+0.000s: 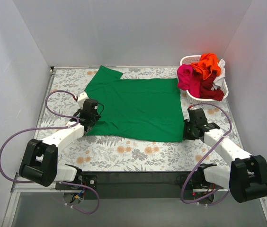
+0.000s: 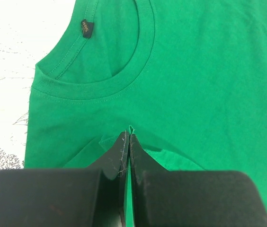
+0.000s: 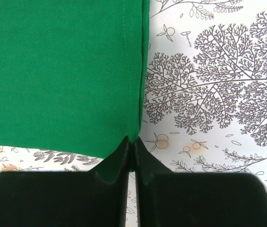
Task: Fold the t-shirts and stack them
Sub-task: Fold the tshirt
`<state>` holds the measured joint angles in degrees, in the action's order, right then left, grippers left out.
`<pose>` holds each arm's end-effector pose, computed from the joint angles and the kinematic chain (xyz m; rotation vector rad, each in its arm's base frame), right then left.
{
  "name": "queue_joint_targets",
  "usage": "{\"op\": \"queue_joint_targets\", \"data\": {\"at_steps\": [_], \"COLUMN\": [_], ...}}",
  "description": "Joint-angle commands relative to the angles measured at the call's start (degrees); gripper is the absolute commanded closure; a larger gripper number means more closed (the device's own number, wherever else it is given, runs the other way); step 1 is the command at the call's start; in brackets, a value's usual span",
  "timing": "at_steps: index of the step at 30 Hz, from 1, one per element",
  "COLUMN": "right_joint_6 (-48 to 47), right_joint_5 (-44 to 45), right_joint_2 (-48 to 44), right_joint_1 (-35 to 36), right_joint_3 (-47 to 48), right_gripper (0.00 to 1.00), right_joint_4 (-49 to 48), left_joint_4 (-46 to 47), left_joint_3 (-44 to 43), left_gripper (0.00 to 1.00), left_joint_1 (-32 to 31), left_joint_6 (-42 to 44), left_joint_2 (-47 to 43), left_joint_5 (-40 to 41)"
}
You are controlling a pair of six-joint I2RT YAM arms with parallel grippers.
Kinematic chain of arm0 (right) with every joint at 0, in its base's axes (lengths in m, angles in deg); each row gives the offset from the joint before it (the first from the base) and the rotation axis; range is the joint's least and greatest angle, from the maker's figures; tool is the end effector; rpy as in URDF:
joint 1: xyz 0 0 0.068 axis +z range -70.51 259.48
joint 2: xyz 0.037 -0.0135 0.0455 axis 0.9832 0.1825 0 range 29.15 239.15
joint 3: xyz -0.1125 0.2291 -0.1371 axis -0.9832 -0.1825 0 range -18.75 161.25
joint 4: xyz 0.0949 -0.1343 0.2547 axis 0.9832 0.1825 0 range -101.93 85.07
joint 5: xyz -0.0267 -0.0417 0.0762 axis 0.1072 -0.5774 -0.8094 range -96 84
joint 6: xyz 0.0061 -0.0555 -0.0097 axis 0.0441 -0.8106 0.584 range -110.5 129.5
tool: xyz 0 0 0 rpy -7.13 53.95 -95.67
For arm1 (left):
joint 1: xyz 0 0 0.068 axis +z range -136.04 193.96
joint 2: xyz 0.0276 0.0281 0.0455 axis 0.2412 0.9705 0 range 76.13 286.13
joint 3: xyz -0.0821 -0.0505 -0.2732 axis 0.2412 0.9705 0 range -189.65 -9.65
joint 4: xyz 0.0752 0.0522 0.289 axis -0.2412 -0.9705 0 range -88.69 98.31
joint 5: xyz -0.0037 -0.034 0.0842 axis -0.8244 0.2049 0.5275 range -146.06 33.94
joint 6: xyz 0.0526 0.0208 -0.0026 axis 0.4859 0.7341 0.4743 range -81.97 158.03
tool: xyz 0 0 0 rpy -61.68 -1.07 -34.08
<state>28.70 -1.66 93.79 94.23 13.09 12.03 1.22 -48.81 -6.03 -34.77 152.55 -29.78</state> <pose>0.2300 0.0575 0.1666 0.1286 2.5594 0.1305 0.2867 -0.0855 0.1832 -1.2028 1.9236 -0.3244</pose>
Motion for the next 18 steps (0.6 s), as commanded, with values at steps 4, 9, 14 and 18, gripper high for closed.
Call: {"op": "queue_joint_targets", "data": {"at_steps": [4, 9, 14, 18], "right_joint_6": [-2.06, -4.34, -6.1, -6.98], "right_joint_5": [1.2, 2.16, 1.72, 1.29], "right_joint_2": [6.54, 13.3, 19.11, 24.73], "right_joint_1": [0.11, 0.11, -0.06, -0.5], "right_joint_3": [8.58, 17.18, 24.05, 28.36], "right_gripper": [0.99, 0.99, 0.99, 0.99], "right_joint_4": [0.73, 0.03, -0.06, 0.03], "left_joint_4": [1.9, 5.15, 12.27, 14.21], "left_joint_3": [-3.55, -6.71, -9.09, -13.22], "left_gripper": [1.0, 1.0, 1.0, 1.0], "left_joint_1": [0.3, 0.65, 1.44, 2.23], "left_joint_6": [2.21, 5.9, 9.95, 13.81], "left_joint_2": [3.2, 4.52, 6.36, 11.19], "left_joint_5": [0.96, 2.72, 0.97, -1.14]}}
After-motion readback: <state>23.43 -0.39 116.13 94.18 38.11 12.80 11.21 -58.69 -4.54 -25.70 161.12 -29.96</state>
